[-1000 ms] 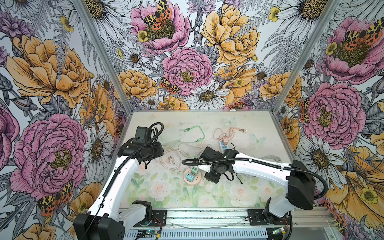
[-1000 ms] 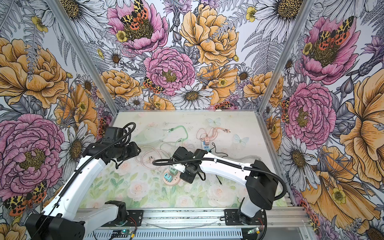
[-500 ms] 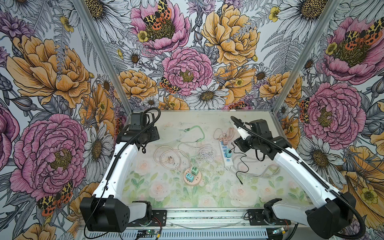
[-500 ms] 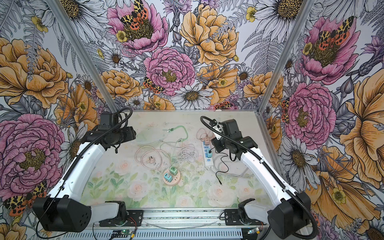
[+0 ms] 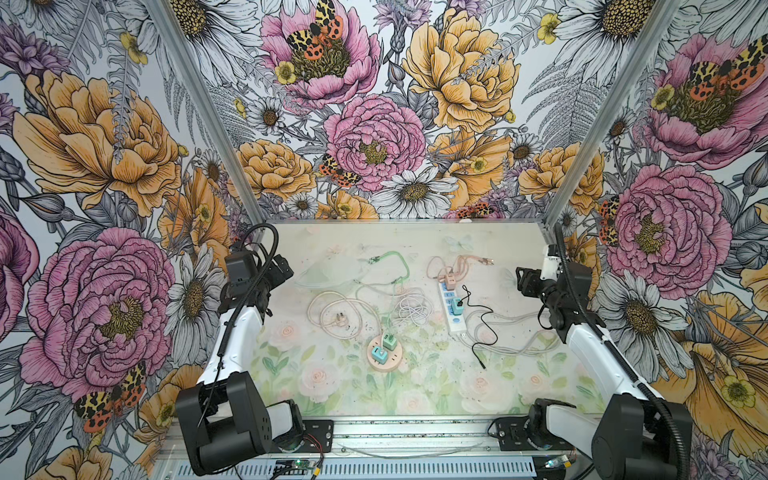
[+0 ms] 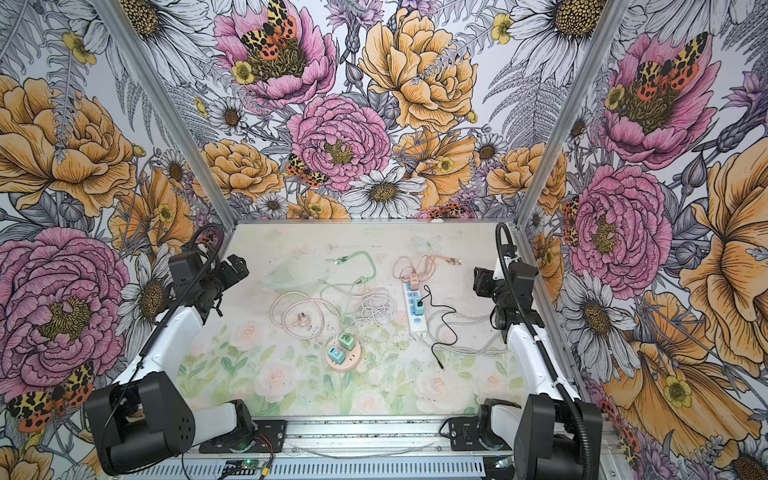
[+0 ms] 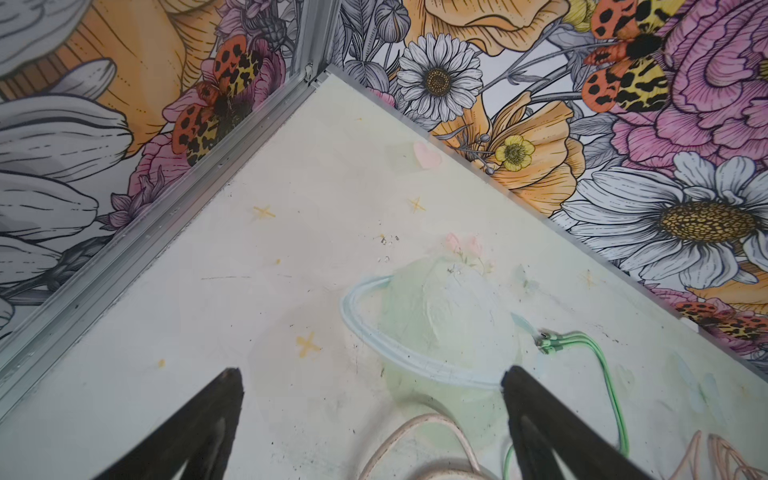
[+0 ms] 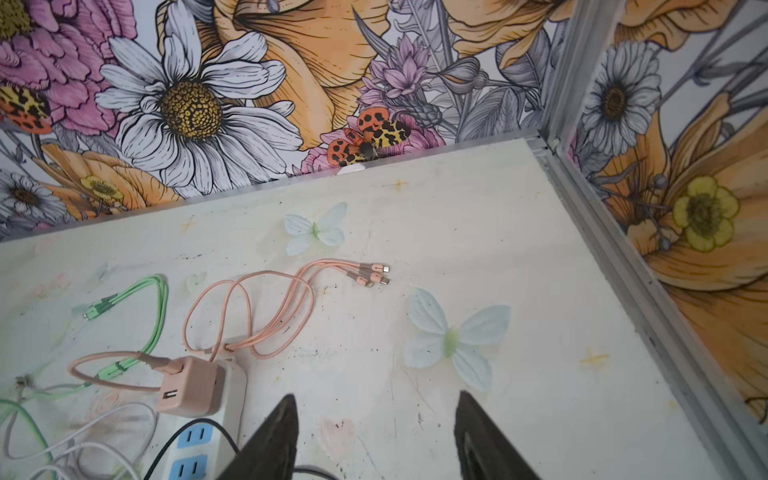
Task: Insert the plug
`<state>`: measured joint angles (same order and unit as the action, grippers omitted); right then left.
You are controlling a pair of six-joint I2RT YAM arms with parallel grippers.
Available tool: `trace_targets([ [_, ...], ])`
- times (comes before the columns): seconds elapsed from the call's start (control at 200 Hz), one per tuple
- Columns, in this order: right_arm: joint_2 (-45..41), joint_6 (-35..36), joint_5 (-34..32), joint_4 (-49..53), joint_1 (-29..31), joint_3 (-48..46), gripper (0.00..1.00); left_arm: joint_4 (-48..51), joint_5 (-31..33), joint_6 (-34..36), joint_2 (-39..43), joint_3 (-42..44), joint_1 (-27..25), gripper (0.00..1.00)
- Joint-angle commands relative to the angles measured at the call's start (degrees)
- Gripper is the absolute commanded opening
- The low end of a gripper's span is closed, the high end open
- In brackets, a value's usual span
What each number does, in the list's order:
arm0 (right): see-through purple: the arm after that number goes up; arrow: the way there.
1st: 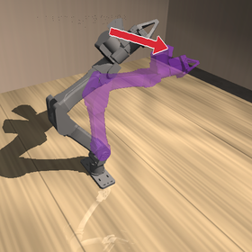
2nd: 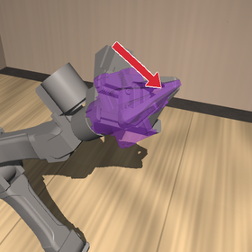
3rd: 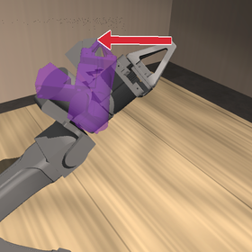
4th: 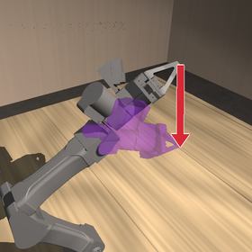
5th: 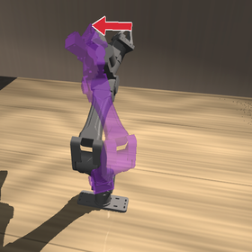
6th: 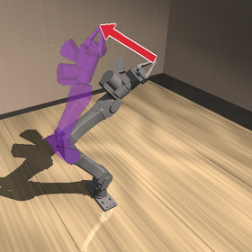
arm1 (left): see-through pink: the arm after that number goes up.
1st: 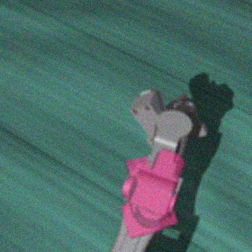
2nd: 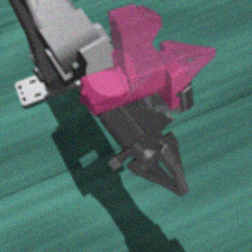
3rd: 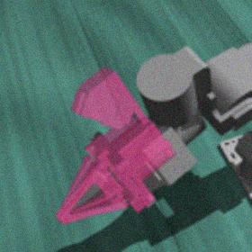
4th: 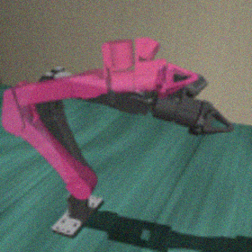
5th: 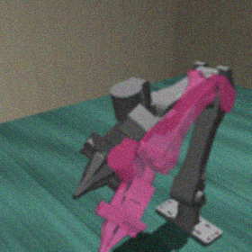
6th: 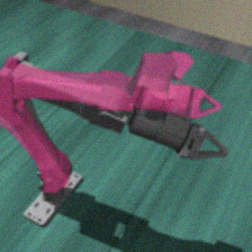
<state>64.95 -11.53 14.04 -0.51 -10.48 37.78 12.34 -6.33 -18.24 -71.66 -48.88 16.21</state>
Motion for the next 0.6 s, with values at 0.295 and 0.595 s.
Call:
trace_targets([
  [0.295,9.82,-8.79,5.56,-35.86,-4.11,-10.67,0.62,-21.69,12.75,13.08,2.2,12.1,-8.31,0.99],
  [0.595,11.92,-7.45,1.75,-37.65,-6.13,-12.37,0.62,-19.83,14.73,14.37,-2.81,10.67,-13.23,0.99],
])
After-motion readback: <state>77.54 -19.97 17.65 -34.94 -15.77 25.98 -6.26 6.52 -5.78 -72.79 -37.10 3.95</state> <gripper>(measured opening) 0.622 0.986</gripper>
